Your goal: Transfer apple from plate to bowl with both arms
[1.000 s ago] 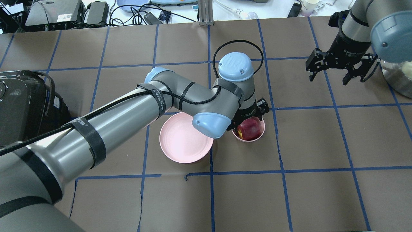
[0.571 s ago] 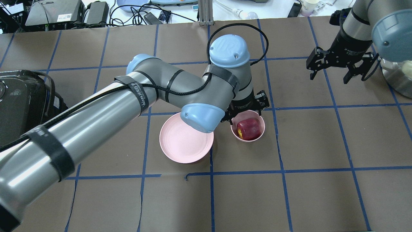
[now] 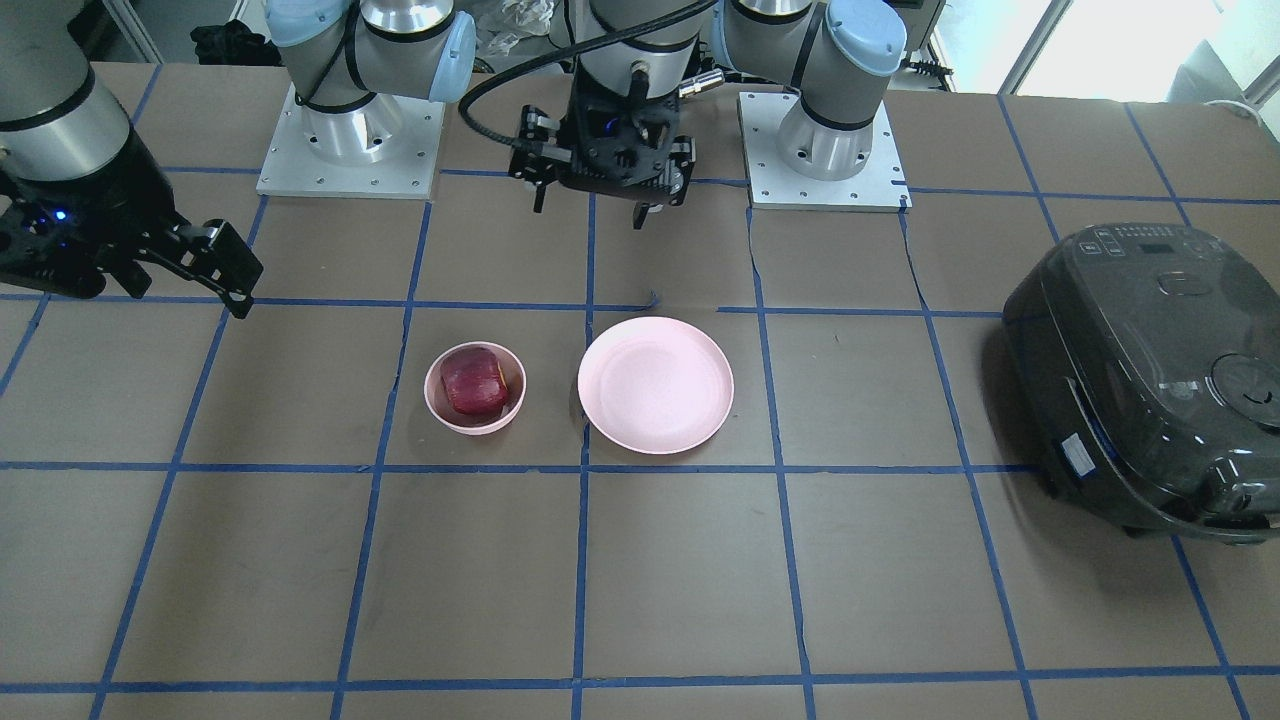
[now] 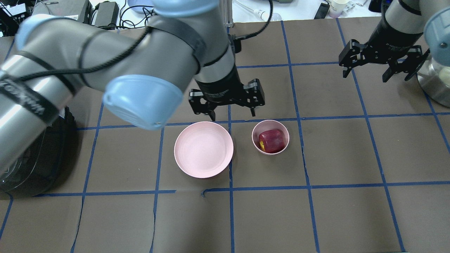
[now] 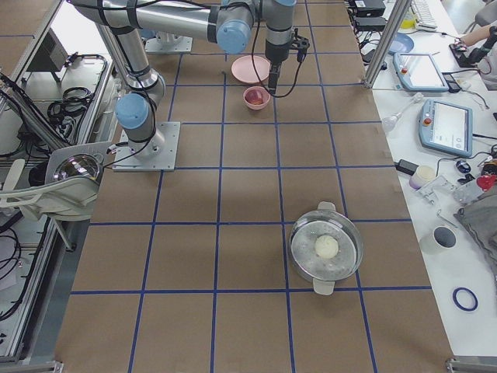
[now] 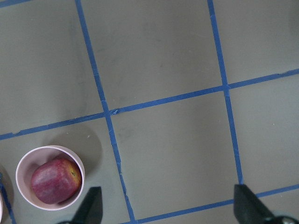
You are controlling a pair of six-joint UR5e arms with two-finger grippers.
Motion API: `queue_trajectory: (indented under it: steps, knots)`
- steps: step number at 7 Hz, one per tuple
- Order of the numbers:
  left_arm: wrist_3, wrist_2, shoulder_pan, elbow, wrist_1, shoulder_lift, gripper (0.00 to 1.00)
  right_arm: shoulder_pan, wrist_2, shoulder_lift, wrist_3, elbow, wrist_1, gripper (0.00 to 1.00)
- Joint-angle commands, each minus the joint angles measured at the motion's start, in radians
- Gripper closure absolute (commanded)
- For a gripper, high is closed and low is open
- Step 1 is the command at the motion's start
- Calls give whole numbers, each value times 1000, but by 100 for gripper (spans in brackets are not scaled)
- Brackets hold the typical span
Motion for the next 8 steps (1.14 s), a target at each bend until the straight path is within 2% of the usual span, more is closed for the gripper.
queue_trajectory:
  steps: [1, 2, 4, 5, 8]
  knots:
    - [87, 105, 167, 20, -64, 64, 0, 64, 2, -11, 1, -4, -6, 0]
    - [139, 175, 235, 20, -62, 76, 0, 67, 2, -13, 1, -4, -3, 0]
    - [275, 192, 292, 16, -38, 87, 0, 87, 1, -14, 0, -4, -6, 0]
    - [276, 217, 291, 11, -36, 88, 0, 90, 2, -16, 0, -2, -6, 0]
    - [271, 212, 291, -4, 13, 84, 0, 90, 1, -16, 0, -2, -5, 0]
